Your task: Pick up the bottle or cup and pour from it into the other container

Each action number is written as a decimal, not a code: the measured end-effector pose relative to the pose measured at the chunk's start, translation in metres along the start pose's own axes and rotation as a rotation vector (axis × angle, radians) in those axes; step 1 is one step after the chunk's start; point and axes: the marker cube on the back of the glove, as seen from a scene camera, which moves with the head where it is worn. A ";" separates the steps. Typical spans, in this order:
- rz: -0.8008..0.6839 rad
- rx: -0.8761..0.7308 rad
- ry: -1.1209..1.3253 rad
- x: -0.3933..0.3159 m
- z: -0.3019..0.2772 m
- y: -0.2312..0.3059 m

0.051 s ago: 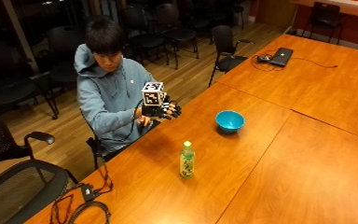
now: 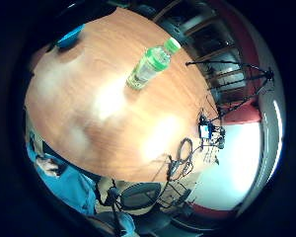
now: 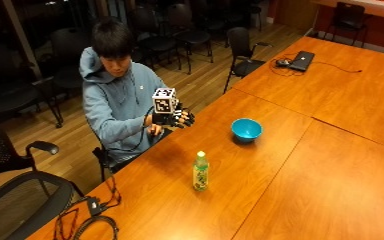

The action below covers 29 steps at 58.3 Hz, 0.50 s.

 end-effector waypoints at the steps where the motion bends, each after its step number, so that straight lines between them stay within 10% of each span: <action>1: 0.001 -0.003 -0.001 0.001 -0.001 0.000; 29: 0.019 -0.018 0.026 0.006 -0.014 -0.006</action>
